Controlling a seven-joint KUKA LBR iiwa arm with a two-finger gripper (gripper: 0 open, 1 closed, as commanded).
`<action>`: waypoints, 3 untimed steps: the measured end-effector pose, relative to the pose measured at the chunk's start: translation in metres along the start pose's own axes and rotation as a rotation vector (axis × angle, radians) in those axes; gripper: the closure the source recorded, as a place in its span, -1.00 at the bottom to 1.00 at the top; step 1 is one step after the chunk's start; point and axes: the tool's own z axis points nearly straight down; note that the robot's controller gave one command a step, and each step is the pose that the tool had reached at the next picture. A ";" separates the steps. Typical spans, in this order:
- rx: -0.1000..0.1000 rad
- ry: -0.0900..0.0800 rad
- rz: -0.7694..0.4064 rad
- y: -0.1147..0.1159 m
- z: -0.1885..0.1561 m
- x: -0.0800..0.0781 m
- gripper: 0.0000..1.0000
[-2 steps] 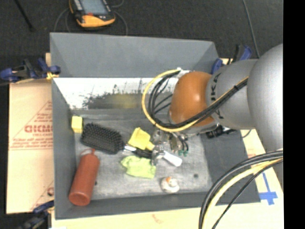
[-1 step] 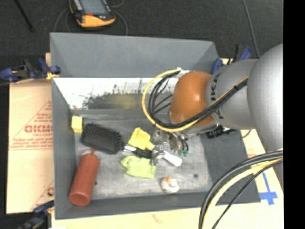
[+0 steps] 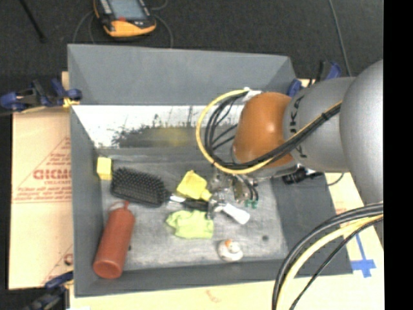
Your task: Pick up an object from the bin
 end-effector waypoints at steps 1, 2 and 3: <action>0.001 0.006 0.004 -0.002 -0.008 0.003 1.00; 0.002 0.003 -0.146 -0.028 -0.055 0.018 1.00; 0.001 0.006 -0.005 0.004 -0.148 0.006 1.00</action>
Offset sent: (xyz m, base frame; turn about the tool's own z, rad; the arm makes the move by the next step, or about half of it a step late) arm -0.0305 -0.0383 0.0690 -0.1835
